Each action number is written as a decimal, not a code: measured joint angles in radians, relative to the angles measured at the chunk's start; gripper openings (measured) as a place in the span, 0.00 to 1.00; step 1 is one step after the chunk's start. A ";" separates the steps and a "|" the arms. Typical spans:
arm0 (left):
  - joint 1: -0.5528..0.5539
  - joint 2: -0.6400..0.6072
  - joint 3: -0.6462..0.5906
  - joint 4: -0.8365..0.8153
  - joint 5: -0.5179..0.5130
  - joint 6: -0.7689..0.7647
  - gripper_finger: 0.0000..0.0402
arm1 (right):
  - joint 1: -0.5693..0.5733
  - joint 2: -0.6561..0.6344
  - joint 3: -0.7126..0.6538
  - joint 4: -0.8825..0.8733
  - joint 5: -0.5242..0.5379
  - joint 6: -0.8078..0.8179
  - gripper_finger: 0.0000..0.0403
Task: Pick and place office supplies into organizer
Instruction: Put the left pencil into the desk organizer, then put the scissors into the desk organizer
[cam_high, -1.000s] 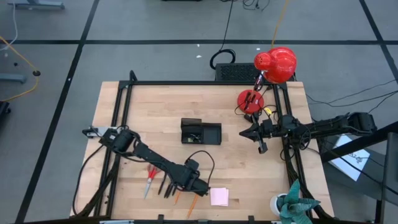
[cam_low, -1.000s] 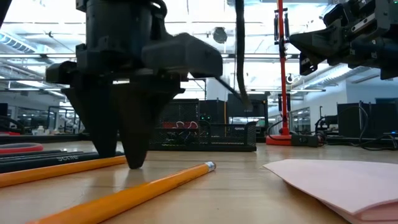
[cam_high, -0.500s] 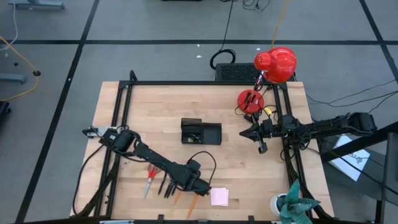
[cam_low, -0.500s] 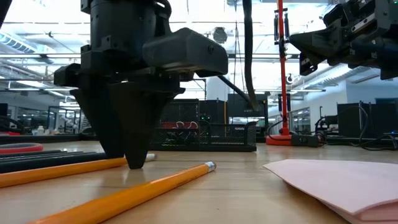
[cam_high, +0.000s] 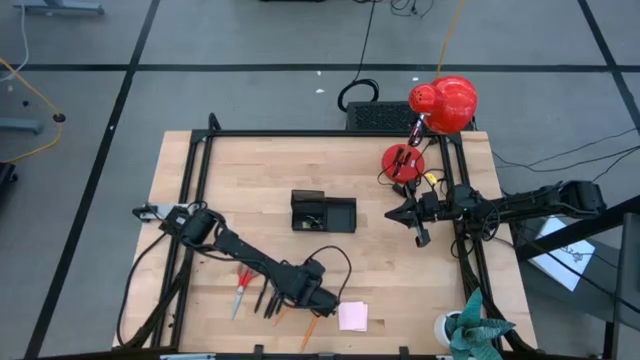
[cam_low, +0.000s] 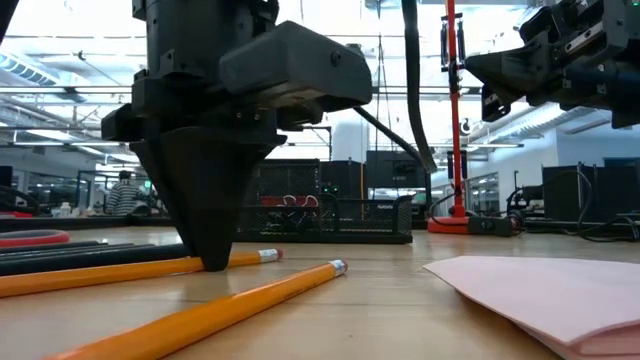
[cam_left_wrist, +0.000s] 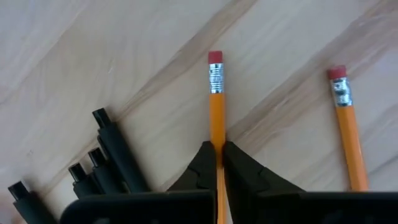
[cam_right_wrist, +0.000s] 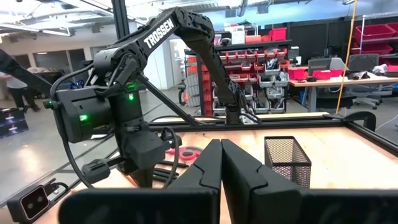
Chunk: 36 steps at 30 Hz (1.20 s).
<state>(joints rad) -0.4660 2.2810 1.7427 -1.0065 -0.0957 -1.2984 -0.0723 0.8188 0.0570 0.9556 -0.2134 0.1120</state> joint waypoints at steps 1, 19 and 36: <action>-0.001 -0.001 0.000 0.005 -0.012 0.011 0.02 | 0.000 0.000 0.000 -0.001 0.000 0.000 0.00; 0.006 -0.104 -0.003 0.160 -0.247 0.218 0.01 | 0.000 0.000 0.000 -0.025 -0.001 0.000 0.00; 0.007 -0.173 -0.001 0.170 -0.204 0.214 0.05 | 0.000 0.000 0.000 -0.032 -0.001 0.000 0.00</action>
<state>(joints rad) -0.4594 2.1082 1.7412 -0.8363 -0.2996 -1.0847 -0.0722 0.8191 0.0568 0.9236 -0.2145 0.1123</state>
